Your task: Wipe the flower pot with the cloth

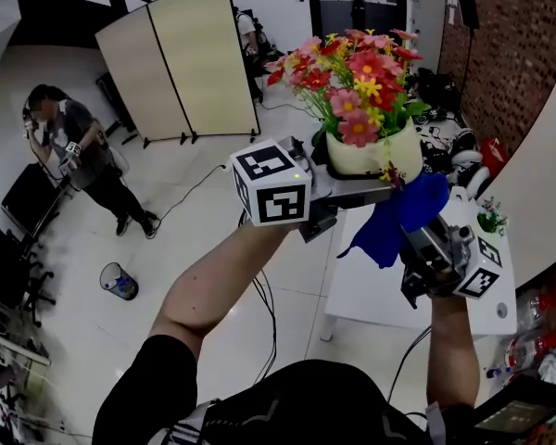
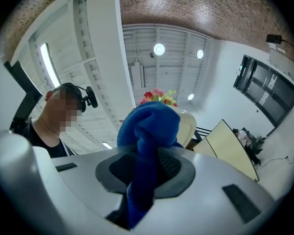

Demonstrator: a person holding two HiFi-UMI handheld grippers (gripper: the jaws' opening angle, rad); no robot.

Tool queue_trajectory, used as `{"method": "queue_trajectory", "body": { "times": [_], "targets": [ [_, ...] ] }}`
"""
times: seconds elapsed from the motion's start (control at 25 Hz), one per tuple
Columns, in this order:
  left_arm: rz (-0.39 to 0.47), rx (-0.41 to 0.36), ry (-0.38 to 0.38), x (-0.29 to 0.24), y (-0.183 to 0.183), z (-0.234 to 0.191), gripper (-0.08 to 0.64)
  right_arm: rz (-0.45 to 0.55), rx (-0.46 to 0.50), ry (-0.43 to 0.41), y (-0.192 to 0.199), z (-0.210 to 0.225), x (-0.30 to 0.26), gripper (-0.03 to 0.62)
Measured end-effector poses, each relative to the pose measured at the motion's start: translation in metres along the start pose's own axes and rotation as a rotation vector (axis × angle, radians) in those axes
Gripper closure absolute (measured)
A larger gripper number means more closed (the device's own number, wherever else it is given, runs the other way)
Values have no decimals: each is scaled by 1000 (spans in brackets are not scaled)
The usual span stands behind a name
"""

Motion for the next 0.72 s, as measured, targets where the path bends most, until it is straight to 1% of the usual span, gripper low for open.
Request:
{"method": "queue_trajectory", "body": {
  "times": [0.08, 0.16, 0.28, 0.36, 0.48, 0.6, 0.72],
  "targets": [
    [12, 15, 5, -1, 2, -1, -23, 22, -32, 6, 6, 5, 8, 527],
    [15, 11, 18, 2, 8, 5, -23, 16, -50, 68, 23, 15, 13, 526],
    [31, 4, 43, 16, 38, 26, -23, -13, -37, 164, 67, 31, 16, 526],
    [37, -18, 53, 21, 53, 32, -23, -10, -40, 191, 83, 44, 11, 526],
    [21, -44, 67, 21, 56, 32, -23, 1, -57, 162, 82, 50, -7, 527],
    [18, -24, 66, 20, 55, 32, -23, -11, -30, 113, 74, 39, -13, 528],
    [18, -4, 50, 19, 55, 32, -22, -15, -16, 57, 72, 27, -7, 527]
  ]
}}
Point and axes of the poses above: the fingertips, and each gripper's own axes: x backward along the fingers, z to its right, y out of its underside, the point moved 9 cm from there along x, backward along the fingers, and after that the axes turned 5 degrees about y, right-handed, at the moved point
